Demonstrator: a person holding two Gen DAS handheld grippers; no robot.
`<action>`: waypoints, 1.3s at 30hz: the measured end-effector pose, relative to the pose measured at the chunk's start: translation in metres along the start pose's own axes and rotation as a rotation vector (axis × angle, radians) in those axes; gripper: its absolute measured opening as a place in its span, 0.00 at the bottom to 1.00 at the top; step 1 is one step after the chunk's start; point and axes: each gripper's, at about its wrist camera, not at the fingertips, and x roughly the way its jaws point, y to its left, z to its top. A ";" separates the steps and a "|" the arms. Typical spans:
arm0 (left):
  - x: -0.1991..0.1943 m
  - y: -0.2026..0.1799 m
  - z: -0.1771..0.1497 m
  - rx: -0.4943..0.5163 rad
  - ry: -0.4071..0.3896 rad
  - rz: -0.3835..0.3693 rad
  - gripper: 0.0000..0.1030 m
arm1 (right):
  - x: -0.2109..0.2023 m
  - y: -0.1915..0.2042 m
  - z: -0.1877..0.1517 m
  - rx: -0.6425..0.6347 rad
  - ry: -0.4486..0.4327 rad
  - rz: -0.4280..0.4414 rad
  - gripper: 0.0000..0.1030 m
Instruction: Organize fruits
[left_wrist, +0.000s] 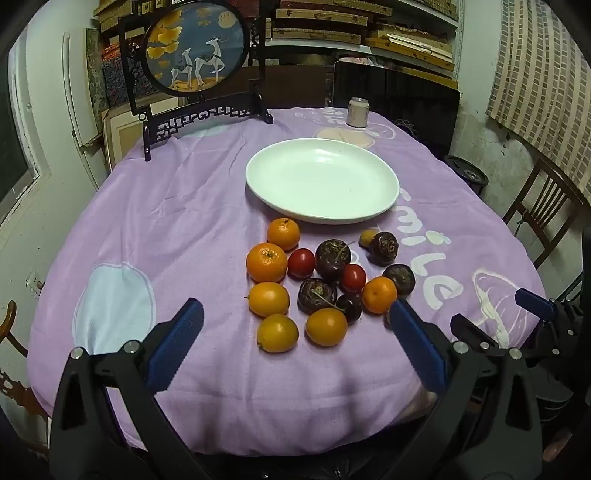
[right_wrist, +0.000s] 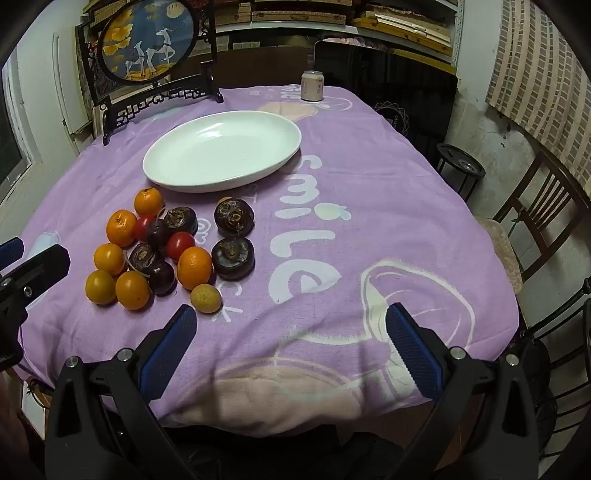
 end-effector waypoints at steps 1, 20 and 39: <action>0.000 0.000 0.000 0.001 -0.001 0.001 0.98 | 0.000 0.000 0.000 0.001 -0.001 0.001 0.99; 0.002 -0.001 -0.002 0.011 0.003 0.006 0.98 | -0.001 -0.001 -0.001 0.000 -0.002 0.011 0.99; 0.003 -0.001 -0.003 0.008 0.007 0.004 0.98 | -0.001 0.000 -0.001 -0.006 -0.003 0.024 0.99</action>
